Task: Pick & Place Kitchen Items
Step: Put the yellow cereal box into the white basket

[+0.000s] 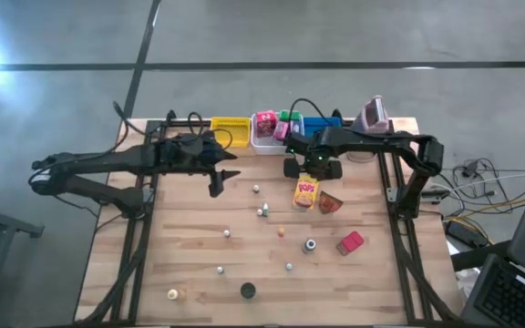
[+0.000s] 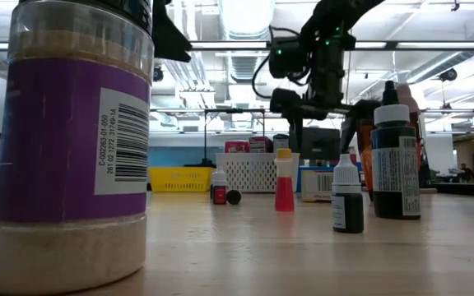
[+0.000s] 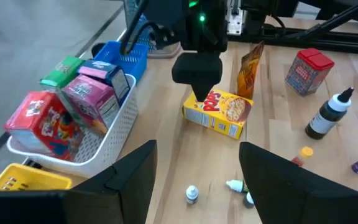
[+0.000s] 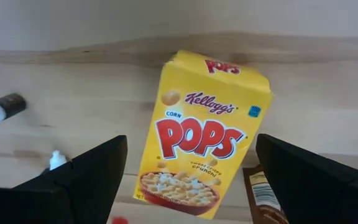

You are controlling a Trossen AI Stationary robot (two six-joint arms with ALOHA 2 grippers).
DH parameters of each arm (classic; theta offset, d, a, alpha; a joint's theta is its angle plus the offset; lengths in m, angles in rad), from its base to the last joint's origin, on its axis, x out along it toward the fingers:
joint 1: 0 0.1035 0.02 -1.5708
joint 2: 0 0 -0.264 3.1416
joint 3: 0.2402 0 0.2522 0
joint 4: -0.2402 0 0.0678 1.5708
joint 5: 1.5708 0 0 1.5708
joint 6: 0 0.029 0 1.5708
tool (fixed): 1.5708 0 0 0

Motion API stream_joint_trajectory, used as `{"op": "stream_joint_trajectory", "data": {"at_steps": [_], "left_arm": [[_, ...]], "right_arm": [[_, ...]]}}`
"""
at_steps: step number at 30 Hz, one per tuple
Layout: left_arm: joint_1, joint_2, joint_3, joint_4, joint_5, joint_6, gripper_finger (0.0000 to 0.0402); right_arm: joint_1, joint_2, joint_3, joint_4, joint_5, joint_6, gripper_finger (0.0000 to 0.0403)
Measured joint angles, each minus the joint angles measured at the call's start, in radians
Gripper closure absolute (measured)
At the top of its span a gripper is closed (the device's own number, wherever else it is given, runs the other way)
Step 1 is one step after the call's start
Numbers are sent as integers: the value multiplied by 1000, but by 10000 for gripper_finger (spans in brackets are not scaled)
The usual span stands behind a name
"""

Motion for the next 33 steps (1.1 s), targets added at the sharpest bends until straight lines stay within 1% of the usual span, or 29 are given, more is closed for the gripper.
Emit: {"op": "stream_joint_trajectory", "data": {"at_steps": [2,7,11,16,19,23,26,30,33], "left_arm": [[0,-24,-27,5,-2,-2,168],[0,-71,-79,32,-6,-3,168],[0,-79,-84,32,-6,-6,168],[0,-80,-83,42,-6,-6,168],[0,-80,-83,45,-6,5,168],[0,-80,-83,72,-6,44,168],[0,-82,-83,110,-5,64,168],[0,-86,-83,169,-5,73,168],[0,-91,-82,192,-5,62,168]], "right_arm": [[-2,19,0,-4,-17,1,54],[-1,42,10,0,-16,-17,41],[-2,42,21,-2,-12,-22,40],[-25,40,21,-5,20,11,39],[-32,39,20,-3,16,-48,39],[-27,34,42,1,-78,-222,39],[-14,33,63,15,-97,-331,39],[11,33,84,72,-97,-365,39],[24,33,95,106,-85,-312,39]]}}
